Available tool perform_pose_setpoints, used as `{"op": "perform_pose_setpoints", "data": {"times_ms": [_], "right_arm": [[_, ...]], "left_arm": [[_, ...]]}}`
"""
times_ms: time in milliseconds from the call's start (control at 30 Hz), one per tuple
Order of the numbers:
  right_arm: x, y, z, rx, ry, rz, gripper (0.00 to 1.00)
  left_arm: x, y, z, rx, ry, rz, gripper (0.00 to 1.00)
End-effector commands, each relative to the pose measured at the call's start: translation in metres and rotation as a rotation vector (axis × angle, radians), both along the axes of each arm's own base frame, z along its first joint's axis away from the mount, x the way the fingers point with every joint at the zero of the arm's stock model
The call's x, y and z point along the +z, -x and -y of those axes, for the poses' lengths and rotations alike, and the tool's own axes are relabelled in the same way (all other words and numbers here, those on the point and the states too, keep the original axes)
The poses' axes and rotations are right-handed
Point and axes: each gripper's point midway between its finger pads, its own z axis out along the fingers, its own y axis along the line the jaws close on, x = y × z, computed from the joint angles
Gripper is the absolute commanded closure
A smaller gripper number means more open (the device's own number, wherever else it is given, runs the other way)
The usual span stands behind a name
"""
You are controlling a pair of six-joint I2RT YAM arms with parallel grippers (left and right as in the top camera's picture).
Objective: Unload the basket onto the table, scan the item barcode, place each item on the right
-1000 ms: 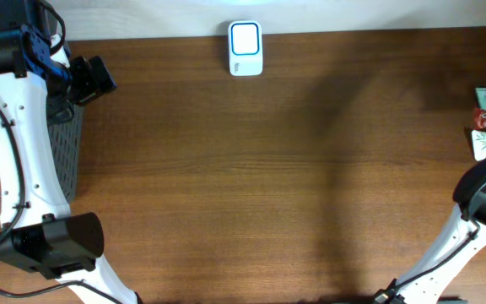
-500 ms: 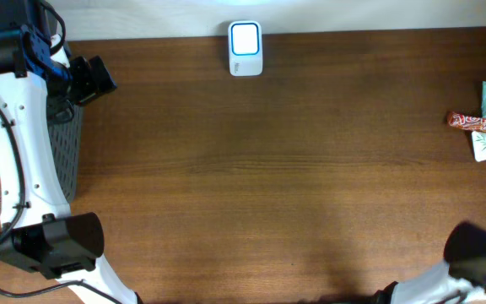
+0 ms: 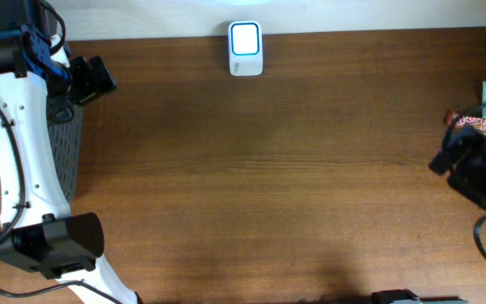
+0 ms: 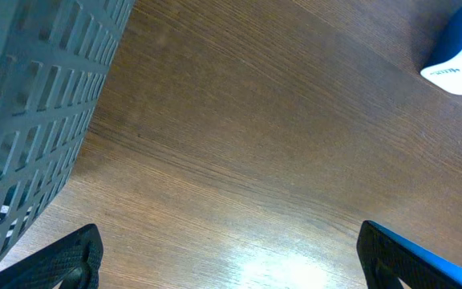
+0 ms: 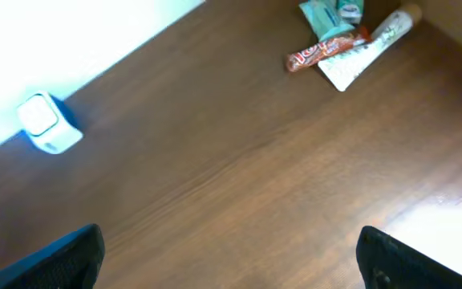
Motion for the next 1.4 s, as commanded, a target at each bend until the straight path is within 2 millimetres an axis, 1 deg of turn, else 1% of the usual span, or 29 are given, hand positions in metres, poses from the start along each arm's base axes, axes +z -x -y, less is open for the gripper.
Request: {"op": "perform_pose_setpoints", "data": {"times_ms": [0, 67, 100, 133, 367, 467, 633, 700, 733, 767, 833, 933, 1000, 1100, 1200, 1367], "right_arm": [[-0.002, 0.005, -0.006, 0.027, -0.018, -0.003, 0.01], [-0.003, 0.004, -0.006, 0.027, -0.016, -0.005, 0.01], [-0.001, 0.005, 0.005, -0.016, 0.036, -0.005, 0.01], [0.0, 0.005, 0.008, -0.029, 0.049, -0.002, 0.01], [-0.002, 0.002, 0.008, -0.028, 0.05, -0.018, 0.01], [-0.01, 0.001, 0.008, -0.002, 0.074, -0.055, 0.01], [-0.05, 0.022, 0.009, 0.005, 0.082, -0.12, 0.01], [-0.077, 0.024, 0.008, 0.017, 0.084, -0.081, 0.01], [-0.089, 0.02, 0.002, 0.077, 0.09, -0.061, 0.01], [-0.104, 0.013, -0.008, 0.174, 0.104, -0.021, 0.01], [-0.129, 0.002, -0.02, 0.288, 0.13, 0.069, 0.01], [-0.171, -0.009, -0.028, 0.327, 0.131, 0.21, 0.01], [-0.192, -0.012, -0.033, 0.341, 0.126, 0.292, 0.01], [-0.211, -0.016, -0.038, 0.37, 0.149, 0.441, 0.01], [-0.217, -0.02, -0.047, 0.445, 0.203, 0.532, 0.01], [-0.218, -0.029, -0.05, 0.467, 0.238, 0.644, 0.01]], "left_arm": [[0.006, 0.003, -0.002, 0.012, -0.001, 0.014, 0.01], [0.006, 0.003, -0.002, 0.012, -0.001, 0.014, 0.01], [0.006, 0.003, -0.002, 0.012, -0.001, 0.015, 0.01], [0.006, 0.003, -0.002, 0.012, -0.001, 0.015, 0.01], [0.006, 0.003, -0.002, 0.012, -0.001, 0.015, 0.01], [0.006, 0.003, -0.002, 0.012, -0.001, 0.015, 0.01], [0.006, 0.003, -0.002, 0.012, -0.001, 0.015, 0.01], [0.006, 0.003, -0.002, 0.012, -0.001, 0.014, 0.01], [0.006, 0.003, -0.002, 0.012, -0.001, 0.014, 0.01], [0.006, 0.003, -0.002, 0.012, -0.001, 0.015, 0.01], [0.006, 0.003, -0.002, 0.012, -0.001, 0.014, 0.01], [0.006, 0.003, -0.002, 0.012, -0.001, 0.014, 0.01], [0.006, 0.003, -0.002, 0.012, -0.001, 0.015, 0.01], [0.006, 0.003, -0.002, 0.012, -0.001, 0.014, 0.01], [0.006, 0.003, -0.002, 0.012, -0.001, 0.014, 0.01], [0.006, 0.003, -0.002, 0.012, -0.001, 0.015, 0.01]]}}
